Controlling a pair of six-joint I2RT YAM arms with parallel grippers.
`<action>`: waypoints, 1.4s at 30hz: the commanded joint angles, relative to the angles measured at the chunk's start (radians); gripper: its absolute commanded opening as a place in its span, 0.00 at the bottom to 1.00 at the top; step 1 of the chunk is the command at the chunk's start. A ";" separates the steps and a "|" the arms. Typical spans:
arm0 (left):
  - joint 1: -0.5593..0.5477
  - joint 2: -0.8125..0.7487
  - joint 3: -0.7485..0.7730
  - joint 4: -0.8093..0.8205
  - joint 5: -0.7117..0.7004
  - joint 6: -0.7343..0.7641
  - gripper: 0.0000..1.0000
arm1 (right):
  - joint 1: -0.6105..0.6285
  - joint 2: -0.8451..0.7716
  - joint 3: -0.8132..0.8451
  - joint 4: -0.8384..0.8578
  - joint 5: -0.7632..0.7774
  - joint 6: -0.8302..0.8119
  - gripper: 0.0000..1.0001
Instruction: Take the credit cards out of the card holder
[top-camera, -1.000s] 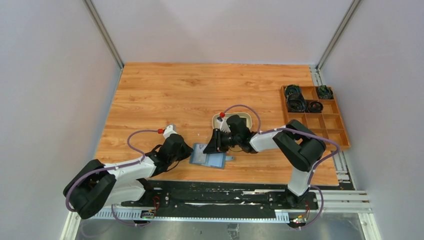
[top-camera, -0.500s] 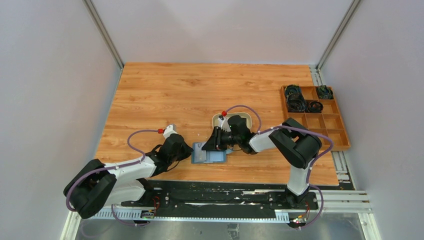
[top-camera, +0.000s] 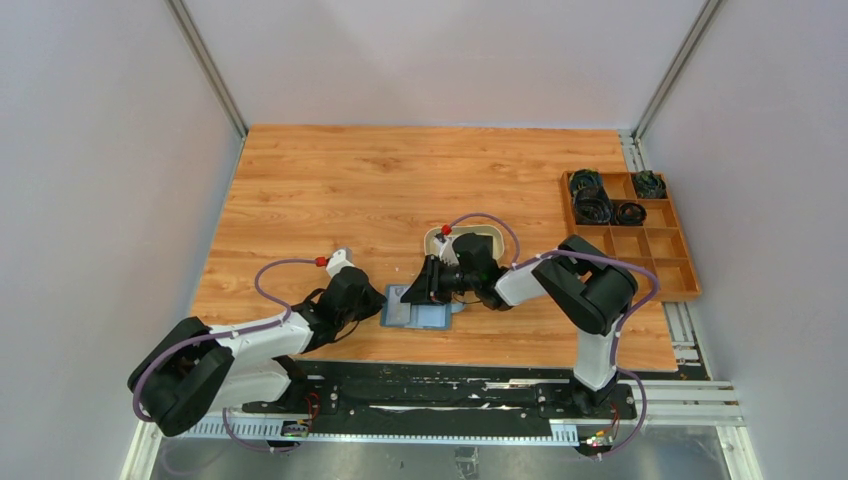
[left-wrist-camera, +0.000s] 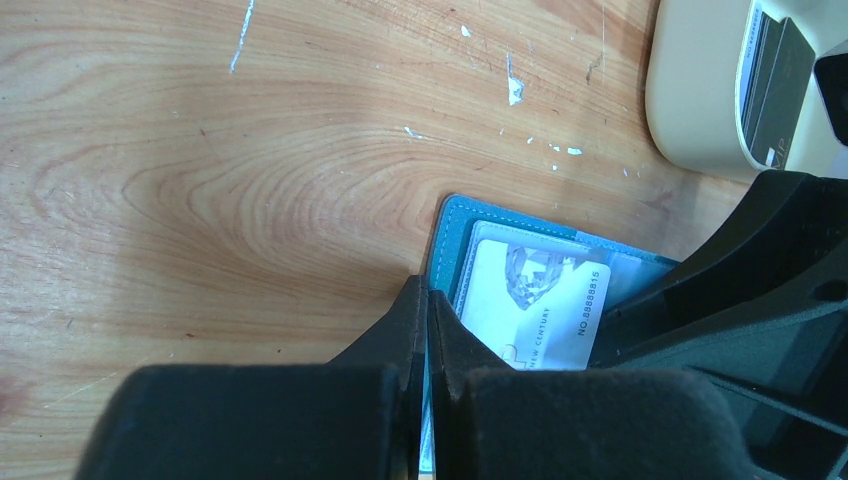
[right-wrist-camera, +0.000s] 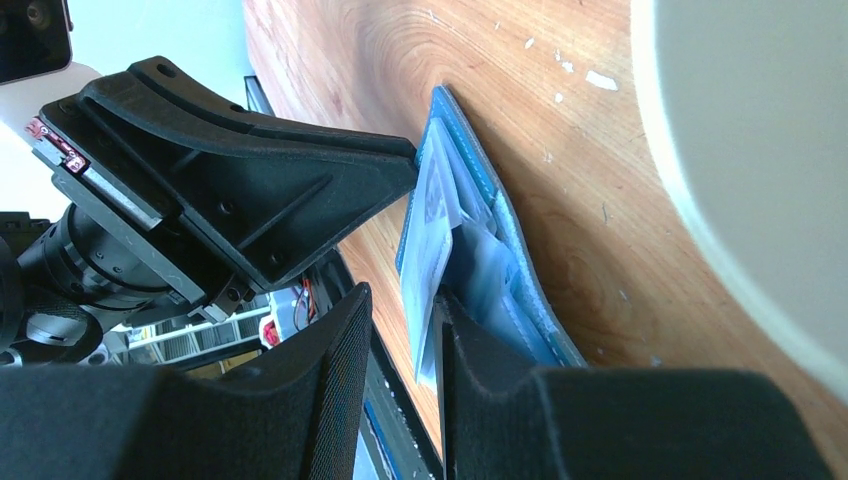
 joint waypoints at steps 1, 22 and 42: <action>-0.010 0.030 -0.032 -0.121 -0.022 0.018 0.00 | 0.006 -0.040 0.006 0.013 -0.002 0.005 0.33; -0.010 0.048 -0.029 -0.113 -0.019 0.017 0.00 | -0.060 -0.141 -0.088 -0.003 -0.011 -0.022 0.32; -0.010 0.033 -0.029 -0.125 -0.025 0.018 0.00 | -0.249 -0.377 -0.189 -0.424 -0.007 -0.281 0.00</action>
